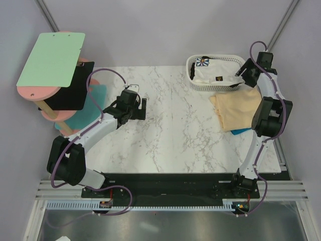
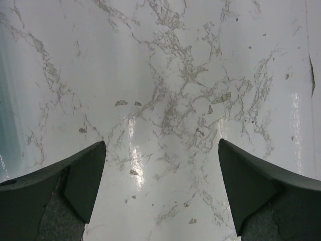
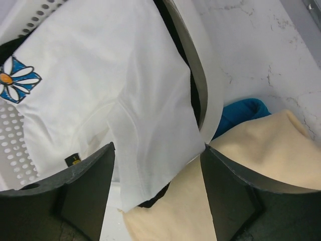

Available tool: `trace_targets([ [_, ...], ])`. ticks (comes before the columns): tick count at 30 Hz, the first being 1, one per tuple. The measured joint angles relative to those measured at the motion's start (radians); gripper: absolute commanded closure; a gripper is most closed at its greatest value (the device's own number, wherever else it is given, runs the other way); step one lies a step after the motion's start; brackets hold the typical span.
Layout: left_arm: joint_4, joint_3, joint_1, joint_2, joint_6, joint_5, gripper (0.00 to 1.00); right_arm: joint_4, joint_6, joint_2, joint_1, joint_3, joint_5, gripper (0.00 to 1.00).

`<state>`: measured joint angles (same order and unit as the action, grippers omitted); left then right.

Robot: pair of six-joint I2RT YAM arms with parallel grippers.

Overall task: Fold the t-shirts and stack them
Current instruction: Grab crumpled tshirt from bin with the right arm

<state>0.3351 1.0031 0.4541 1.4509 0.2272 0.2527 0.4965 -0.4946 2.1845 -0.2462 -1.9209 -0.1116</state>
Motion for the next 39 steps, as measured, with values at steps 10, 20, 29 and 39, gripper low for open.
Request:
trace_targets([
  [10, 0.000, -0.003, 0.000, 0.000, 0.000, 0.000, 0.00, -0.019, -0.014, -0.014, 0.004, -0.036, -0.015, 0.25],
  [20, 0.000, -0.008, 0.000, -0.001, 0.000, 0.000, 0.00, -0.017, -0.026, 0.072, 0.005, -0.056, -0.014, 1.00],
  [29, 0.000, -0.011, 0.000, -0.015, 0.000, -0.001, 0.00, -0.019, 0.020, 0.067, 0.052, -0.079, 0.008, 1.00],
  [39, 0.005, -0.019, 0.000, -0.104, 0.000, 0.000, 0.00, -0.031, 0.152, -0.193, 0.300, -0.146, 0.102, 1.00],
])
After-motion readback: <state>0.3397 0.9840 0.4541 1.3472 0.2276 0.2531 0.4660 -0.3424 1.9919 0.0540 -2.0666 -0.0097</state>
